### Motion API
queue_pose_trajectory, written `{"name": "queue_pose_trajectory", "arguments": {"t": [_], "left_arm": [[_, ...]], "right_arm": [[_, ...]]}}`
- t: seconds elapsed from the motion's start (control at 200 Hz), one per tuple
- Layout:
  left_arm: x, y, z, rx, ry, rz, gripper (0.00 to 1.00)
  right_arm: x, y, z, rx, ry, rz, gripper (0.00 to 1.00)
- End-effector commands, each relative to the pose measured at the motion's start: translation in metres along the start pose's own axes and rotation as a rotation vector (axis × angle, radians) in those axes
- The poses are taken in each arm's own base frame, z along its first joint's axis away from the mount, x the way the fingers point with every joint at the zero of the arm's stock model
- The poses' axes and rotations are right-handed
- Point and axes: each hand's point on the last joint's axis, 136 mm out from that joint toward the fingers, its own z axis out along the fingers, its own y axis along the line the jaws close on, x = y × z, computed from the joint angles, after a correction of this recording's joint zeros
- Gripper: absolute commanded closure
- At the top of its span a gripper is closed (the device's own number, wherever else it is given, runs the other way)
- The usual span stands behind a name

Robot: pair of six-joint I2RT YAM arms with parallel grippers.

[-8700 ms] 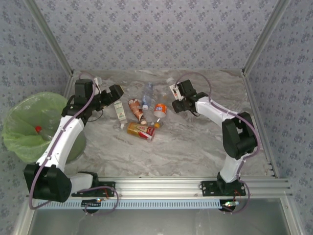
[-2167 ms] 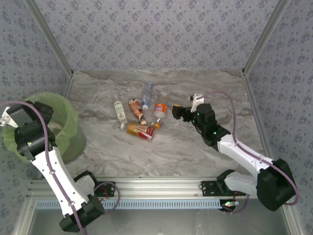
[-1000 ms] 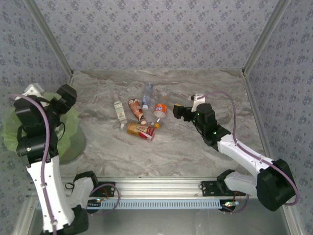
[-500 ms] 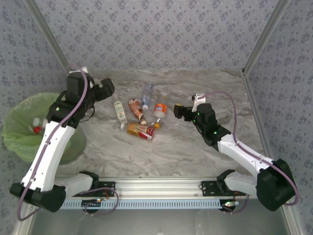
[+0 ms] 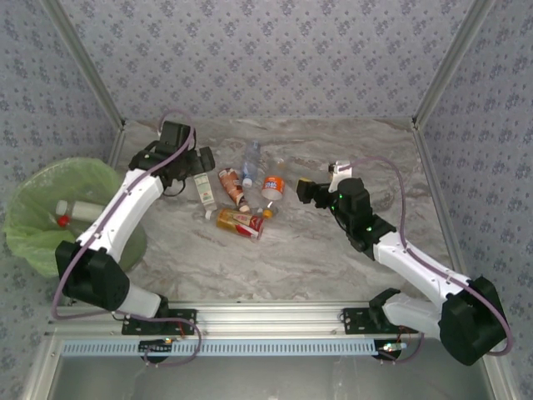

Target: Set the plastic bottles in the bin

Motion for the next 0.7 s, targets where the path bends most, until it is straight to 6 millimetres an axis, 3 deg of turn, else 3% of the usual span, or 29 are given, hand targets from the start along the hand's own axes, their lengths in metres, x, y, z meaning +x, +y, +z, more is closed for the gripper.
{"name": "queue_pose_trajectory", "arguments": {"t": [0.0, 0.125, 0.32, 0.505, 0.695], "left_arm": [[0.01, 0.002, 0.029, -0.013, 0.025, -0.019, 0.01], [0.03, 0.007, 0.069, -0.015, 0.14, -0.039, 0.01], [0.037, 0.013, 0.113, -0.014, 0.188, -0.053, 0.01], [0.046, 0.007, 0.139, -0.003, 0.238, -0.032, 0.01], [0.051, 0.014, 0.16, -0.049, 0.228, -0.063, 0.03]], "right_arm": [[0.0, -0.004, -0.003, 0.009, -0.006, 0.019, 0.01], [-0.002, -0.002, -0.004, 0.0, -0.011, 0.024, 0.01], [-0.004, -0.004, -0.008, 0.012, -0.016, 0.022, 0.01], [-0.002, -0.007, -0.012, 0.024, -0.015, 0.021, 0.01], [-0.002, -0.007, -0.013, 0.023, -0.012, 0.016, 0.01]]}}
